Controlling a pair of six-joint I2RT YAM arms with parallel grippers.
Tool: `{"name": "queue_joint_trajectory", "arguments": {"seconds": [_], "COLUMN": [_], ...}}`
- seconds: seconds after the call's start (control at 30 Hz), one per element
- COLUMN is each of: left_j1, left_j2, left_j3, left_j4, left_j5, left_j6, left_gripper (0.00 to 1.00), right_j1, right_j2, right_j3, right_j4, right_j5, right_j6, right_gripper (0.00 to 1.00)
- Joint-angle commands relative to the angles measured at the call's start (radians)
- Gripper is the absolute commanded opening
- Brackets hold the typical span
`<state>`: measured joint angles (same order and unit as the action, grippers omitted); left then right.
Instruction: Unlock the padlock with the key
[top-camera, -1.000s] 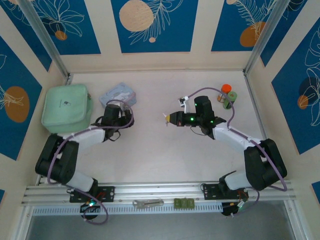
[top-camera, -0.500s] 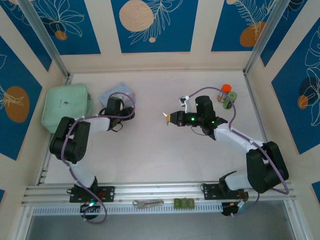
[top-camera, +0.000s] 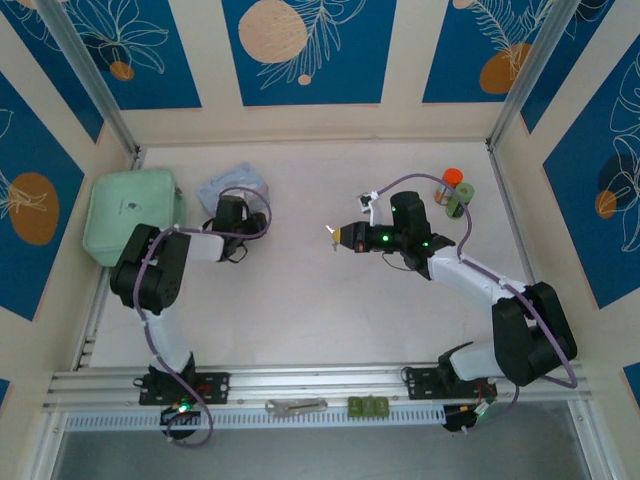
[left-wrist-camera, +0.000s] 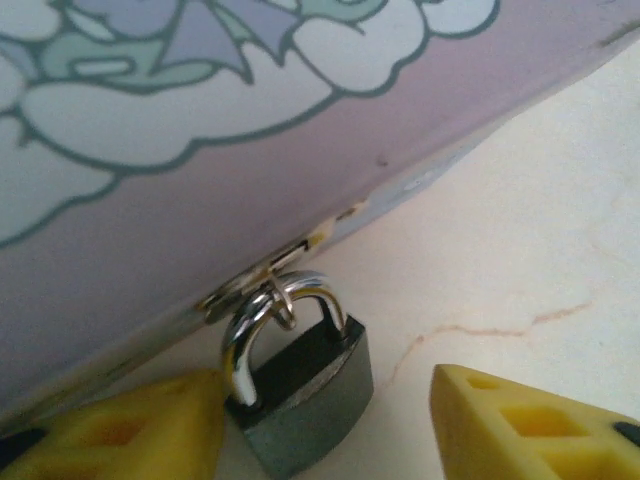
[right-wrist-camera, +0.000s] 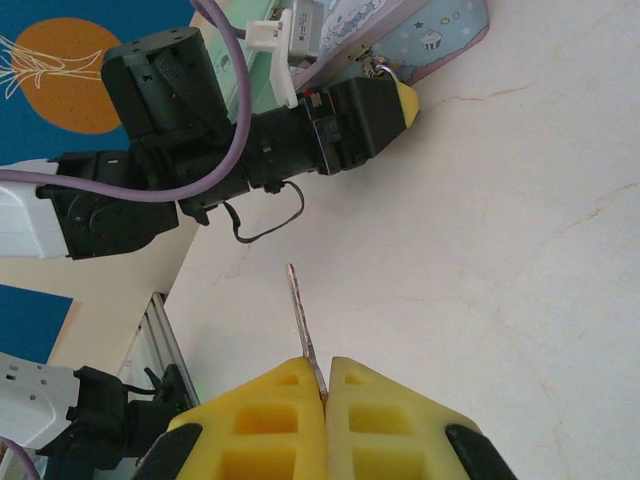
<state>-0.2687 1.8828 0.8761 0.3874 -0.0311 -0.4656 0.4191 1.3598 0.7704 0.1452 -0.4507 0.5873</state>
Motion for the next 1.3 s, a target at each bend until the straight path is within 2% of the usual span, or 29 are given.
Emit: {"name": "queue_joint_trajectory", "arguments": {"seconds": [0.0,0.17,0.37,0.73,0.87,1.07,1.27], "left_j1": [0.008,0.009,0.009,0.007,-0.007,-0.068,-0.093], "left_j2": [0.074,0.092,0.105,0.056,0.021,-0.041,-0.078], "left_j3": [0.006,0.026,0.020,-0.050,-0.134,-0.284,-0.315], "left_j4": [0.078,0.085,0.125,0.174,0.233,0.283,0.224], "left_j5": [0.030,0.059,0.086,0.177,0.227,0.224,0.158], "left_j6": [-0.061,-0.139,-0.156,-0.187,-0.245,-0.313,-0.271], "left_gripper": [0.48,0.41,0.19,0.02,0.00,0.01,0.14], "right_j1": [0.006,0.006,0.007,0.007,0.007,0.009,0.013], "right_j2": [-0.005,-0.014,-0.019,-0.029,-0.026,-0.020,-0.017], "right_j3": [0.017,0.012,0.005,-0.018,-0.029,-0.037,-0.030], "right_j4": [0.003,0.000,0.001,0.017,0.022,0.028,0.029], "right_j5": [0.005,0.019,0.020,0.022,0.020,0.014,0.012], "right_j6": [0.004,0.002,0.005,0.010,0.012,0.013,0.014], "right_gripper": [0.00,0.00,0.00,0.00,0.00,0.00,0.00]}}
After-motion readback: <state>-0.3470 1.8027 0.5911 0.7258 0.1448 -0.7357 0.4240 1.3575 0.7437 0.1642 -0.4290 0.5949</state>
